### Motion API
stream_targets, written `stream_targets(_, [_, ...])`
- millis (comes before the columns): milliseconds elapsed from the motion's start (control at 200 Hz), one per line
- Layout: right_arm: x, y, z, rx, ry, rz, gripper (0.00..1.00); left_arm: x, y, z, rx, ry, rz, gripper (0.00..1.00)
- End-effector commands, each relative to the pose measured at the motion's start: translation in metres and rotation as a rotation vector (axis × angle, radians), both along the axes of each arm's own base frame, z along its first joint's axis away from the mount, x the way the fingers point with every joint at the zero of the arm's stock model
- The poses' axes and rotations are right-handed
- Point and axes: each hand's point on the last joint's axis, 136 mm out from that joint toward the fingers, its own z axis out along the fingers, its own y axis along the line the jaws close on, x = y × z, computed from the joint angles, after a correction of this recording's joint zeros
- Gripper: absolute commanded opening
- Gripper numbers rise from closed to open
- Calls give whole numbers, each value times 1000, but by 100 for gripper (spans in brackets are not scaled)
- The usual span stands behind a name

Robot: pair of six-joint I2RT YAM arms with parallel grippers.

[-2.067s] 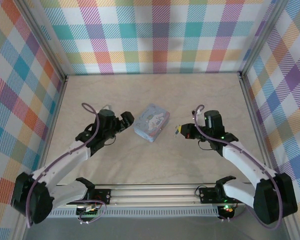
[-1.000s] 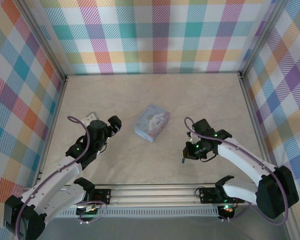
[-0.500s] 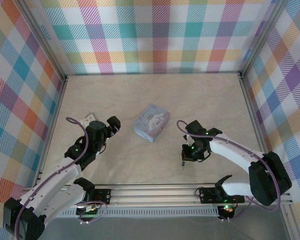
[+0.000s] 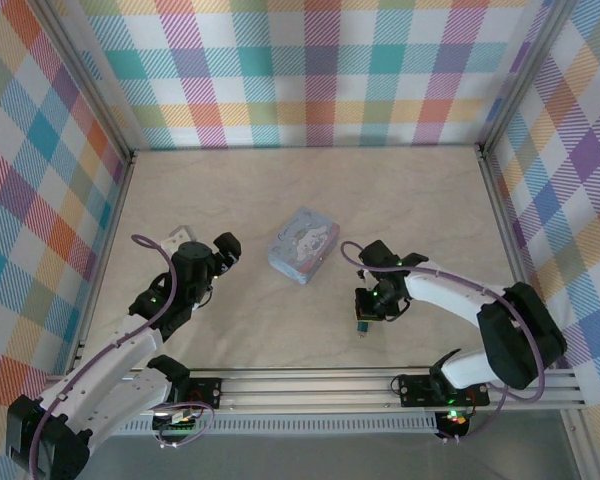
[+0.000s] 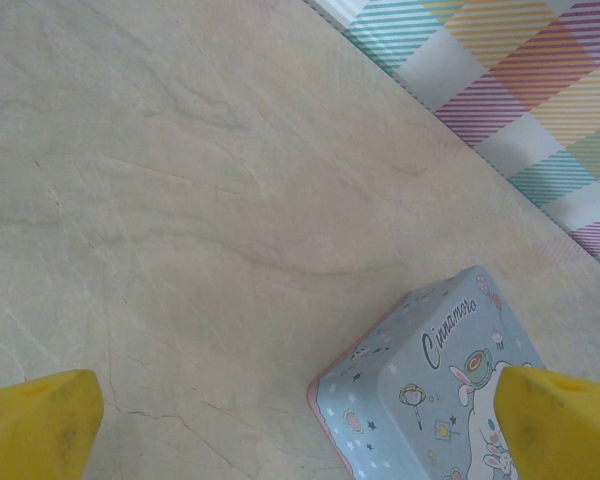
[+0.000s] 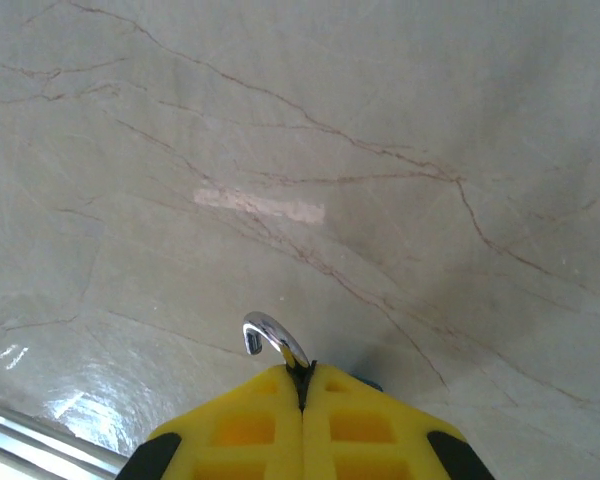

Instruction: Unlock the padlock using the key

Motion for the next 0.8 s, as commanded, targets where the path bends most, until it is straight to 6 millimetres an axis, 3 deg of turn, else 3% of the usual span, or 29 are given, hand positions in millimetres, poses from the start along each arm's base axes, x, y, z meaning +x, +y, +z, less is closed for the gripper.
stream_targets(0, [8,8,3,4,-22,13,2,-2,3,-5,13,10,4,100])
stream_targets(440, [7,7,-1,-9,-19,17,5,-2,4,-5,16,15,9,100])
stream_targets(795, [14,4,12,-20,-76,16,19,-3,6,-3,16,10,14,100])
